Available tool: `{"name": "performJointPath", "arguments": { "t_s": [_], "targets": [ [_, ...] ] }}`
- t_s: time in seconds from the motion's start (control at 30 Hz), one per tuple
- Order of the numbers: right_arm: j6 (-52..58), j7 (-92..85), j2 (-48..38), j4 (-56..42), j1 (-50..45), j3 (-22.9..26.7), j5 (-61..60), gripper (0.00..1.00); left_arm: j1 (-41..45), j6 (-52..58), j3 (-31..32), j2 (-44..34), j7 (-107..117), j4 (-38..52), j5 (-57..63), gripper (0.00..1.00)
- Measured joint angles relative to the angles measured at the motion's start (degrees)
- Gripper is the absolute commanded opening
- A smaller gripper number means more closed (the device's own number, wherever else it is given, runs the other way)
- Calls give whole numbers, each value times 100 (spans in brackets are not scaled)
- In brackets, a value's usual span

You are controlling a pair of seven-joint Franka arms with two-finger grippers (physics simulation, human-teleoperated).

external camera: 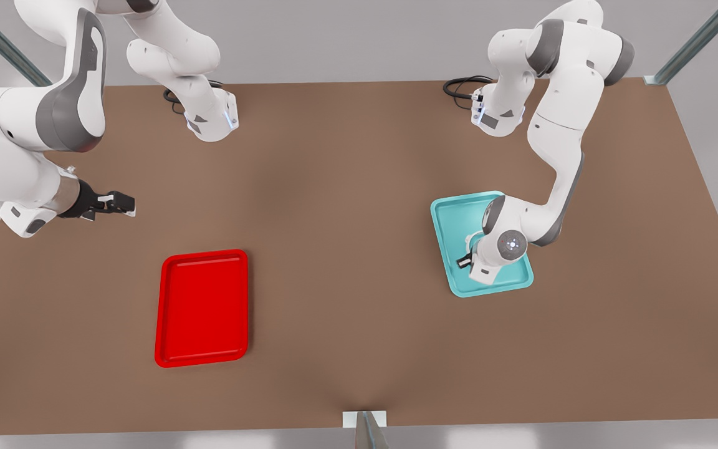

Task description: Take the drainage pipe clamp from the left arm, pass it to the right arm, and place it in the plate on the right side

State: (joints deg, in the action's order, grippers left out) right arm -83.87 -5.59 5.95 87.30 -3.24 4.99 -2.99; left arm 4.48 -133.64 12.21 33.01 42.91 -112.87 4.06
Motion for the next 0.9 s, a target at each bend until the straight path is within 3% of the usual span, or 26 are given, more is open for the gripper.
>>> {"name": "performJointPath", "arguments": {
  "t_s": [0.1, 0.17, 0.37, 0.43, 0.9],
  "targets": [
    [0, -9, 0, 0, 5, 0, -8, 100, 0, -10, 0, -7, 140, 0, -5, 52],
    [-1, -14, 0, 0, 7, 0, -10, 100, 0, -14, 0, -12, 225, 0, -5, 40],
    [-1, -26, 0, 0, -2, 0, -9, 100, 0, -20, 0, -14, 424, 5, -13, 39],
    [-1, -29, 0, 0, -2, 0, -11, 100, 1, -17, 0, -10, 484, 1, -4, 21],
    [-1, -44, 7, 0, -3, 0, -14, 100, 22, 45, -1, -413, 746, 28, 39, 21]
  ]
}}
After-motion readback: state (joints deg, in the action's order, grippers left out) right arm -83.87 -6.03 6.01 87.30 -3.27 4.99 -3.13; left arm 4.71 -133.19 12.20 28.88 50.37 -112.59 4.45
